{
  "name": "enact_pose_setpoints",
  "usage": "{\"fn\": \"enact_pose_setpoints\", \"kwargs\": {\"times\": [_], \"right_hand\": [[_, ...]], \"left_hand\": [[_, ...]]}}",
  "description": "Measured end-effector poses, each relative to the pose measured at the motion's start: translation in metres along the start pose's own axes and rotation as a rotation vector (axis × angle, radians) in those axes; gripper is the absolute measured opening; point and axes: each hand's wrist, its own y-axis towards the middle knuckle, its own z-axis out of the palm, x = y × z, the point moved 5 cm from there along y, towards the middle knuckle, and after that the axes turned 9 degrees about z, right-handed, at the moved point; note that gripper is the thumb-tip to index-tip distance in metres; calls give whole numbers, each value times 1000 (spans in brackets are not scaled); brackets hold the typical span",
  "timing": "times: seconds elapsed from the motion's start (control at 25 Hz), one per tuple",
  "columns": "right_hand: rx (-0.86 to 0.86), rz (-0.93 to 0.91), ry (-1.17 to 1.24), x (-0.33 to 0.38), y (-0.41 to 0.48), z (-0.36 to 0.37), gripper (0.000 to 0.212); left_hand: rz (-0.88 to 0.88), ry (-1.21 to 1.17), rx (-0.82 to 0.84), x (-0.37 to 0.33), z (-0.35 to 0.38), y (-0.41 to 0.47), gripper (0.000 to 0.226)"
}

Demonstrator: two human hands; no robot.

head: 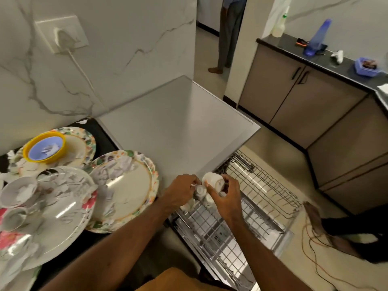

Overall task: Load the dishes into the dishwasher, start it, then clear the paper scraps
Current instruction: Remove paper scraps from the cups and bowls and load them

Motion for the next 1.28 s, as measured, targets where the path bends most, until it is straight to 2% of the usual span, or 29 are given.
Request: {"fn": "enact_pose_setpoints", "kwargs": {"times": [0.12,0.24,0.36,0.48,0.56,0.76,0.92,1.08,1.28], "right_hand": [[13,73,-181,-40,15,-19,70],[98,146,-335,-75,29,-23,69],[195,213,-464,-114,44,-19,76],[275,259,-581,-149,56,-8,78],[302,245,-661,-172,66,2,74],[355,159,-875,-216,83,28,69],[380,149,-931,-233,91,44,75],[402,92,-979,-247,96,57,75],[412,149,-950,-251,107,73,75]], "left_hand": [[23,73,103,-10,37,13,22],[38,176,158,-2,76,16,29],[44,251,225,19,116,19,43],[-23,298,291,40,149,21,58],[-47,282,320,49,166,25,63],[-52,303,345,76,201,32,59],[-102,334,390,90,216,33,62],[-143,358,456,99,225,31,77],[-146,376,411,107,224,34,77]]}}
